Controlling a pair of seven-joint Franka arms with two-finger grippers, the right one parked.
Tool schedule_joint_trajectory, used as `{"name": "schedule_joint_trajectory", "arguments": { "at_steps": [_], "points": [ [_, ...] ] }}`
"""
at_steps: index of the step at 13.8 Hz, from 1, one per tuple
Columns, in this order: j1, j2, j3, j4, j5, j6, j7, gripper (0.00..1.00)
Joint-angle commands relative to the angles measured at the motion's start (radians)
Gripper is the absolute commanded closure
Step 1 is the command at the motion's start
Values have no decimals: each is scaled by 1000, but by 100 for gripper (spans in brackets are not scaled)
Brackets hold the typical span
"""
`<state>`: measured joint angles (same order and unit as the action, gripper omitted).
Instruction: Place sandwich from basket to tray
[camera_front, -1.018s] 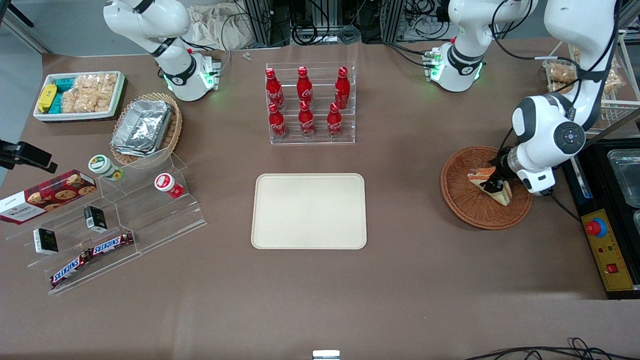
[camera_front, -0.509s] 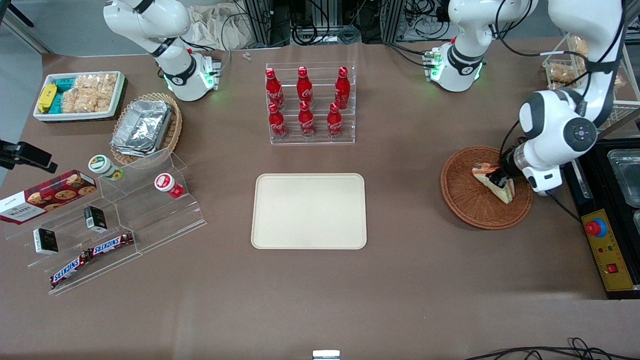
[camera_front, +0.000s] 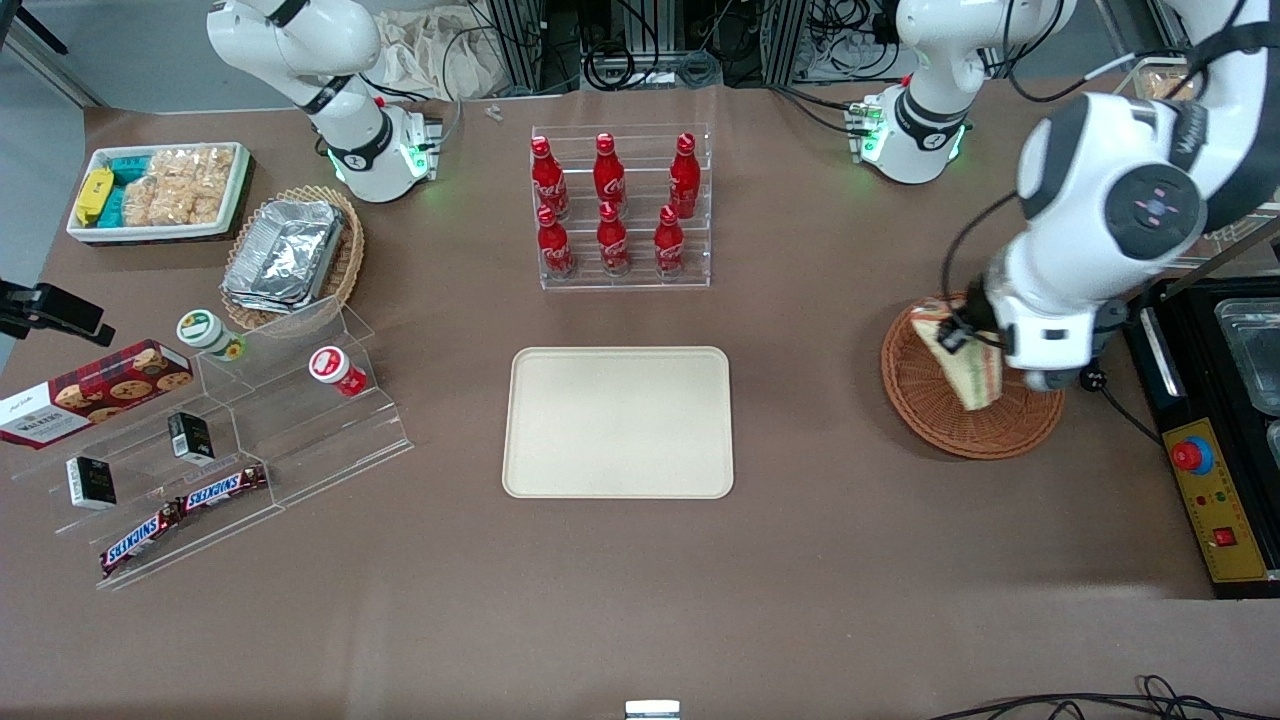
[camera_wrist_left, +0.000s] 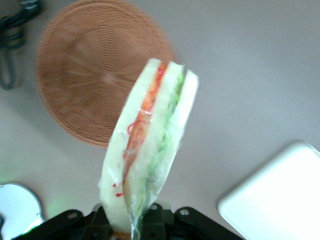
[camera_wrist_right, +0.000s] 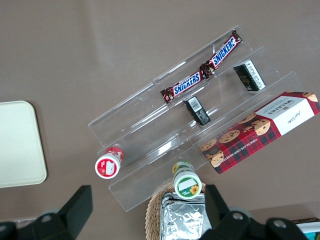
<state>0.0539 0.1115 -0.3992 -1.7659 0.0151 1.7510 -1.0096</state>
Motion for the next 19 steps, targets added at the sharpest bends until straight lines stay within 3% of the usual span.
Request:
{"name": "schedule_joint_trajectory", "arguments": {
  "at_steps": [1, 4, 8, 11, 12, 13, 17, 19],
  "points": [
    [-139, 267, -76, 285, 93, -36, -12, 100],
    [-314, 500, -76, 459, 251, 59, -15, 100],
    [-397, 684, -73, 450, 458, 265, -46, 100],
    [-410, 721, -75, 450, 468, 268, -49, 96],
    [-413, 720, -73, 445, 473, 257, -69, 27],
    [-414, 712, -73, 430, 479, 251, -107, 0],
    [-417, 698, -75, 439, 474, 245, -227, 0],
    [-407, 625, -75, 435, 468, 228, -291, 0]
  ]
}}
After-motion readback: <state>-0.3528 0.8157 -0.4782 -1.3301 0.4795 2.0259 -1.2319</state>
